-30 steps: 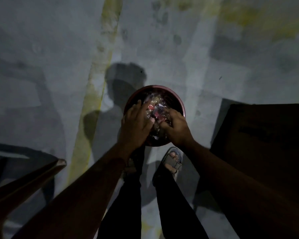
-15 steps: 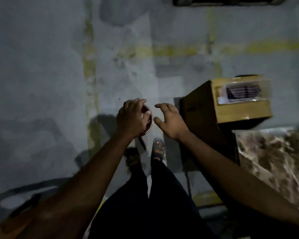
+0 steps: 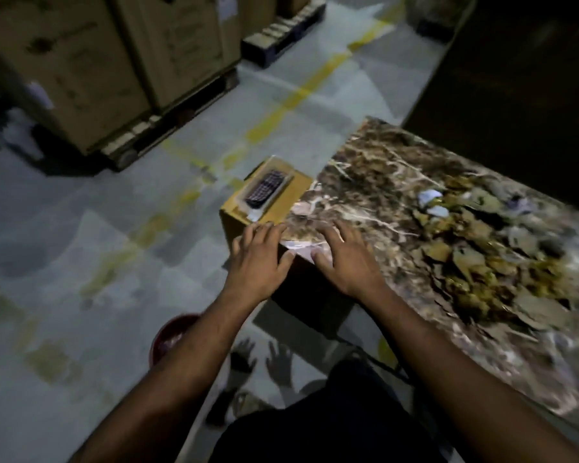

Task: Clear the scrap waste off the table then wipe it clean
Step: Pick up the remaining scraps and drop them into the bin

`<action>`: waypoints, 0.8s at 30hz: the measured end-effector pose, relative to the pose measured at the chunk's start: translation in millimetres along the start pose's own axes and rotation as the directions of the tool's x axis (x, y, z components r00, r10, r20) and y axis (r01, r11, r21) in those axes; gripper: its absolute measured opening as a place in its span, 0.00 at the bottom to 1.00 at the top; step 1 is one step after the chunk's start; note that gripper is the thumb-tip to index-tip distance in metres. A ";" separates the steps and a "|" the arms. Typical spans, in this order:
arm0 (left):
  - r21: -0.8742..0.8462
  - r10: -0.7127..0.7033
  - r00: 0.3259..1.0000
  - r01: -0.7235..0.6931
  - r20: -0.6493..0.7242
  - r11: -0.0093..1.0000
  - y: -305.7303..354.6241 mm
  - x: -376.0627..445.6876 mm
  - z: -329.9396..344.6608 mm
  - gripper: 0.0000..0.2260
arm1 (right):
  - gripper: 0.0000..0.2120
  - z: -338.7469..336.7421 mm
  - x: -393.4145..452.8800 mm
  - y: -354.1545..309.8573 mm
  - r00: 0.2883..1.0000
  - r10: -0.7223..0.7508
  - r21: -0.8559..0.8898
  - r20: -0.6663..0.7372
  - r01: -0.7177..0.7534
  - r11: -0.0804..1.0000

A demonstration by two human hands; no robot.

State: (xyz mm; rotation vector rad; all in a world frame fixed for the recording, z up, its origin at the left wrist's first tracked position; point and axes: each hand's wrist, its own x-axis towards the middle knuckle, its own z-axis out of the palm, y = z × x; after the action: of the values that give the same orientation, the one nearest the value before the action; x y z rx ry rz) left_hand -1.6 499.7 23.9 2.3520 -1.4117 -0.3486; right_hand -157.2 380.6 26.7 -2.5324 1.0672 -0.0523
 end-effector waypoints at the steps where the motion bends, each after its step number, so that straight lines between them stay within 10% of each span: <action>1: 0.007 0.047 0.999 -0.047 0.027 0.999 16.9 8.0 5.4 0.24 | 0.27 -7.2 -9.1 18.6 0.998 0.059 0.009 -0.023 -0.059 0.998; 12: 0.069 0.376 0.873 -0.415 0.311 0.907 222.4 82.1 135.7 0.28 | 0.27 -55.4 -103.5 241.1 0.870 0.478 0.086 -0.120 -0.470 0.878; 24: 0.153 0.317 0.701 -0.519 0.639 0.841 321.3 111.6 225.1 0.48 | 0.43 -70.2 -144.8 394.7 0.893 0.432 0.001 0.125 -0.436 0.900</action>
State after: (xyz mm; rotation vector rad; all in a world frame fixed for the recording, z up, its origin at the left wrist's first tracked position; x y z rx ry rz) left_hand -292.7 221.4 -40.3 2.1229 -2.4271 -0.8262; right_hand -541.4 207.4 -36.7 -2.1796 1.5399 0.2063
